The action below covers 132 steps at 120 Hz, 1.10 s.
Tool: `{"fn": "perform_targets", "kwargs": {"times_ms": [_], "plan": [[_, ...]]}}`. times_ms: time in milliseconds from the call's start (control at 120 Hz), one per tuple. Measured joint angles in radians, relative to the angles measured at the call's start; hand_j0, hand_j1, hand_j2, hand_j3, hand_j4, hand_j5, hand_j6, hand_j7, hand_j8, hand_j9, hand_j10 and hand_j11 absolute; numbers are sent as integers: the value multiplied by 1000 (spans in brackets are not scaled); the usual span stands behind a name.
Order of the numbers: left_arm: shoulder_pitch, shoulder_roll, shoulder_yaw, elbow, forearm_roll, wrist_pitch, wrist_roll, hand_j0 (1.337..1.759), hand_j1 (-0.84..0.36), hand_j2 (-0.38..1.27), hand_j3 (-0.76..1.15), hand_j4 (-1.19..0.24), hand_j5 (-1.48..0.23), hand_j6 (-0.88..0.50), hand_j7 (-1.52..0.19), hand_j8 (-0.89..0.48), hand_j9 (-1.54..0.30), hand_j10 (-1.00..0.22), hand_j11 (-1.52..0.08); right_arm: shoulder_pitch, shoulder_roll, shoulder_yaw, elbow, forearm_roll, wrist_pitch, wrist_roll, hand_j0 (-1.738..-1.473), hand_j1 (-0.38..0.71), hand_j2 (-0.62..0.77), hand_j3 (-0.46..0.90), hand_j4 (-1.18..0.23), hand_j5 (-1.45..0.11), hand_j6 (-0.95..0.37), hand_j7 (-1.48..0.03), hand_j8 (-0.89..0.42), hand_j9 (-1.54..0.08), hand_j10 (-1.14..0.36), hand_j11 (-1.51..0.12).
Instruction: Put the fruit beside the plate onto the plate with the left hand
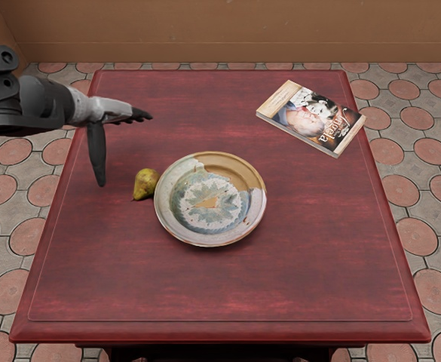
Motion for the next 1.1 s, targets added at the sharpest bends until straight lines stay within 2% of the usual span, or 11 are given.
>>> {"fn": "perform_targets", "kwargs": {"times_ms": [250,600,842,975,1100], "plan": [[-7,-51,64,-64,103,77,6,1658,349,1,0,-1,0,-2,0,-2,0,-1,0,0,0,0,0,0,0,0,-1658,-314,-6,0,-30,-38,-30,-38,-30,-38,-29,-38],[-14,-163,104,-71,94,142,171,1658,349,0,0,-1,0,-2,0,-1,0,-1,0,0,0,0,0,0,0,0,-1658,-314,-6,0,-30,-38,-30,-38,-30,-38,-29,-38],[-27,-176,118,-70,-59,175,236,1658,349,0,0,-1,0,-2,0,-1,0,-1,0,0,0,0,0,0,0,0,-1658,-314,-6,0,-30,-38,-30,-38,-30,-38,-29,-38],[-49,-224,145,-69,-107,226,267,1658,349,1,0,-1,0,-2,0,-1,0,-1,0,0,0,0,0,0,0,0,-1658,-314,-6,0,-30,-38,-30,-38,-30,-38,-29,-38],[-62,-267,172,-69,-120,276,318,1658,349,1,0,-1,0,-2,0,-1,0,-1,0,0,0,0,0,0,0,0,-1658,-314,-6,0,-30,-38,-30,-38,-30,-38,-29,-38]]}}
